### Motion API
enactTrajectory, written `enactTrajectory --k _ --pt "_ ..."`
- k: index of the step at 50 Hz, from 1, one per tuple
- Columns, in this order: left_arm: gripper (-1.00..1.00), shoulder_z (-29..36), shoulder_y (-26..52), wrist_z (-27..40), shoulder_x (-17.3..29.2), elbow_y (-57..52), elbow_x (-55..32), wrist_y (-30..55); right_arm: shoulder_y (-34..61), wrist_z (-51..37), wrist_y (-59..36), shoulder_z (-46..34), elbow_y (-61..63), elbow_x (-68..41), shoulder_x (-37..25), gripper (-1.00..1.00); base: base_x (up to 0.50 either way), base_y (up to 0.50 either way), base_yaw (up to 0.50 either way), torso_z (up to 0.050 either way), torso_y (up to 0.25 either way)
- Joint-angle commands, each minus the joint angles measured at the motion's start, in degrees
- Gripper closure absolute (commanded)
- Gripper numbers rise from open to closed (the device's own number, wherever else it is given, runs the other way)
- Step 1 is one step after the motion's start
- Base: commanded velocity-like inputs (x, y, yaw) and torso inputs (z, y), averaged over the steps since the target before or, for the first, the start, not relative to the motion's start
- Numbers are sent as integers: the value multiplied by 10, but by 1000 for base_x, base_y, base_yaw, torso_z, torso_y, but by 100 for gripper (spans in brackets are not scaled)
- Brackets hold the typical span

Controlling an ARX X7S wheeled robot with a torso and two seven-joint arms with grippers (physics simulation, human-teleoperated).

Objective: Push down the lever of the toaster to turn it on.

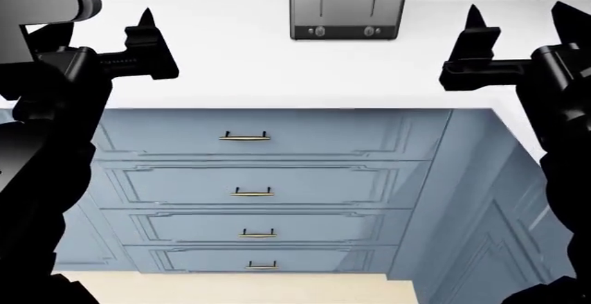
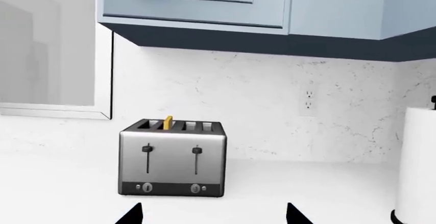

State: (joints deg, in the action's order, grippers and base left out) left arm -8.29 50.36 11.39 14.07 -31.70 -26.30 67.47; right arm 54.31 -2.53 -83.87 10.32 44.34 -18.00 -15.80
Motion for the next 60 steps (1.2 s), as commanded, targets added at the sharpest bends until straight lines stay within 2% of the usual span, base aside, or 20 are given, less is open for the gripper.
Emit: enactTrajectory --k 1,29,36,48,60 --pt "-100 0 -3 2 -1 3 0 -11 -1 -4 2 6 1 -3 1 -100 0 0 0 50 0" --pt "-100 0 -5 9 6 -5 -11 -7 -7 -10 3 9 14 -13 -1 -100 0 0 0 50 0" --pt "-100 2 -3 12 7 -5 -12 -5 -7 -11 8 8 8 -14 -4 -100 0 35 0 0 0" --pt "-100 3 -4 15 9 -3 -15 -4 -3 -13 4 11 3 -19 -3 -100 9 450 0 0 0" --pt "-100 3 -4 17 10 -3 -19 -6 -3 -16 -8 21 7 -27 2 -100 206 15 0 0 0"
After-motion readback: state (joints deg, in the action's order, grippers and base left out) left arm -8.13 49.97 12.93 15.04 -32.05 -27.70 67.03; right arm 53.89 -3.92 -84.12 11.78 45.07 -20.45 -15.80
